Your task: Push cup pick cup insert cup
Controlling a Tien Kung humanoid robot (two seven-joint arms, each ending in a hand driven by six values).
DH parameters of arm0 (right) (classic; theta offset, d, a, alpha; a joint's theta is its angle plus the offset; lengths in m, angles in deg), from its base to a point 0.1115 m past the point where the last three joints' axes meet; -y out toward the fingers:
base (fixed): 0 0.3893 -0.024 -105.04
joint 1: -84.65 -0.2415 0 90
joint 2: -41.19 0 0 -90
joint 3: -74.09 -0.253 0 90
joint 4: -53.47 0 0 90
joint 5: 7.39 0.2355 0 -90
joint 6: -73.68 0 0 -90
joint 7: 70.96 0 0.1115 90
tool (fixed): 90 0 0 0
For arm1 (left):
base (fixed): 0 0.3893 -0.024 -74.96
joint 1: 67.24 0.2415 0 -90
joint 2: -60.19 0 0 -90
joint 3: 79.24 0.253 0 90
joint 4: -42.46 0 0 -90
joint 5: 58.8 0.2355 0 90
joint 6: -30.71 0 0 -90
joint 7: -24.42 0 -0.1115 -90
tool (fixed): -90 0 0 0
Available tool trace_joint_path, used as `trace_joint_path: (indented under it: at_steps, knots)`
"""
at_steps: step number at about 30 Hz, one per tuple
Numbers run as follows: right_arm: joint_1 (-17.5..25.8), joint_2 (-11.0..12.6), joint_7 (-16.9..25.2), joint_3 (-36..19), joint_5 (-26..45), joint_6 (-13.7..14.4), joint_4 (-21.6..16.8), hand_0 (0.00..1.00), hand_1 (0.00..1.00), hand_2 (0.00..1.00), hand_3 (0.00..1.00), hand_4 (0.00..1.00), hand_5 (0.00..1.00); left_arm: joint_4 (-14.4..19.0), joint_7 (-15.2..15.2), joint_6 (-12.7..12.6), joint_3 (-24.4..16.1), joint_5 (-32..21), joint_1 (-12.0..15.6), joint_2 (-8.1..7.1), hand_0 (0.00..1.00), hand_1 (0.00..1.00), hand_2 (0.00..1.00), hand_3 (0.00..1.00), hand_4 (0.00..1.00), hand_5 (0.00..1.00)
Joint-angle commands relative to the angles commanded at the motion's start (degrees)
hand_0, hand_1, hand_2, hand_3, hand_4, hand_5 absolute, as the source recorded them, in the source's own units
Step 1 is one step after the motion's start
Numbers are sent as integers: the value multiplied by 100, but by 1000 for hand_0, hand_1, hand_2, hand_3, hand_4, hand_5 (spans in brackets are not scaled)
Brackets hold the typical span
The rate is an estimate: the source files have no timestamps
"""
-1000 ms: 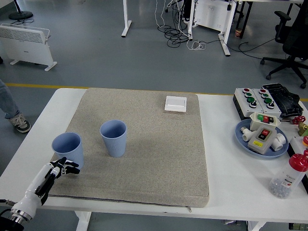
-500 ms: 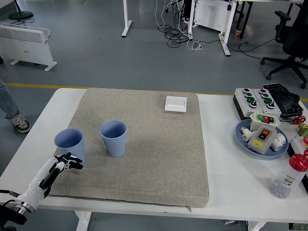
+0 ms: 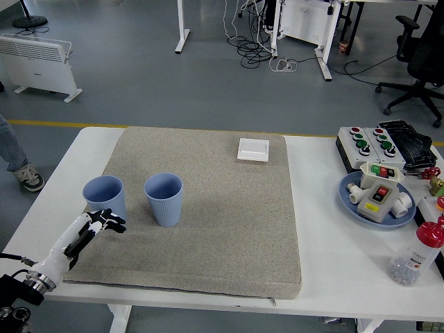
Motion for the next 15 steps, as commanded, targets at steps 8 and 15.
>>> trace_joint_path:
  at_steps: [8,15]
  knots:
    - [18,-9,1,16,16,1,0,725,647,649,578,126,473,-346,20,58,238,-208,-348,-39,721,554,519,520,556,998]
    - [39,-13,-5,33,5,1,0,725,648,648,578,125,472,-659,24,88,441,-266,-649,-58,724,556,521,521,556,998]
